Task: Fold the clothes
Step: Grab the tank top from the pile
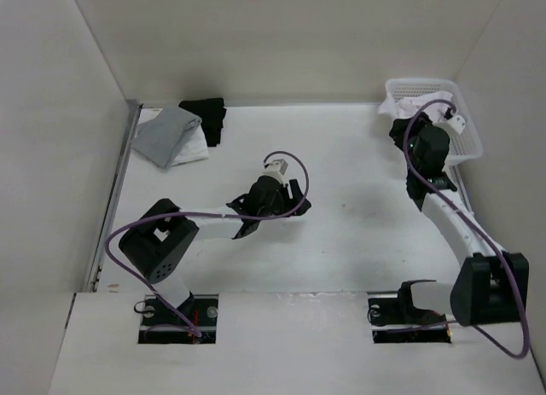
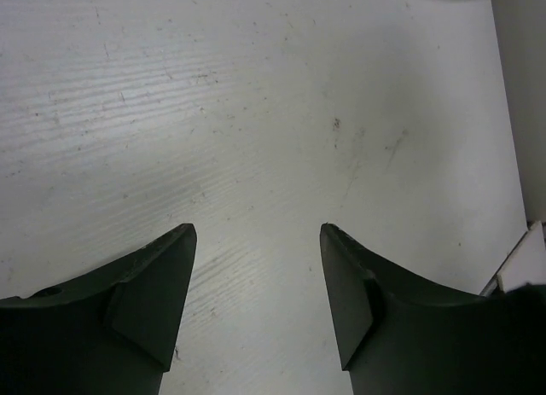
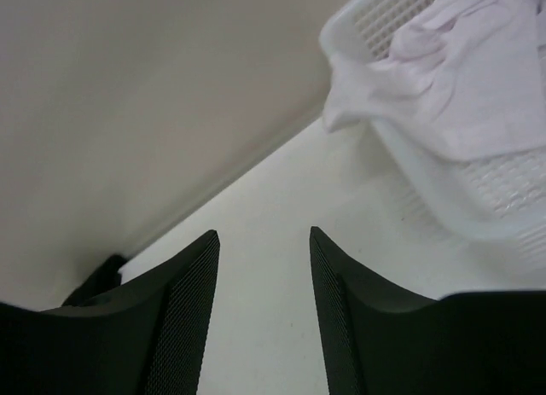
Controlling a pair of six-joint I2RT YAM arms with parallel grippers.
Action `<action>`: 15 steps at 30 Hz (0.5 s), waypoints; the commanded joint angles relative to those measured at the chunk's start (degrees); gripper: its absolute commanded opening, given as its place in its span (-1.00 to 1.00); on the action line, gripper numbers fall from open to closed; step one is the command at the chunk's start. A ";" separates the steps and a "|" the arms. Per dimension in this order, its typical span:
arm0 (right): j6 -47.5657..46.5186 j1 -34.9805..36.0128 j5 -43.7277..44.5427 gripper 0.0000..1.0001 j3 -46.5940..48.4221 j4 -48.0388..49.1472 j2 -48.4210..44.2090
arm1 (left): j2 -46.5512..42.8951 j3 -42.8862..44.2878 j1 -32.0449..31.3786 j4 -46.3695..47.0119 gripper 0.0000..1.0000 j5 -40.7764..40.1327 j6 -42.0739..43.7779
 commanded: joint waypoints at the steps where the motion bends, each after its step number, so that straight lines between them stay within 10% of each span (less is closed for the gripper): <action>1: -1.07 -4.04 2.51 -0.09 7.49 0.71 8.56 | 0.49 -1.52 -0.47 5.17 0.19 3.33 0.91; 8: -0.45 -14.05 0.14 -0.90 28.30 -4.54 31.67 | 2.16 -2.75 1.29 9.38 0.15 7.38 -1.73; 15: -2.56 -21.36 -0.66 -0.48 53.54 -18.78 54.18 | 1.54 -5.47 3.49 15.10 0.10 7.82 -2.52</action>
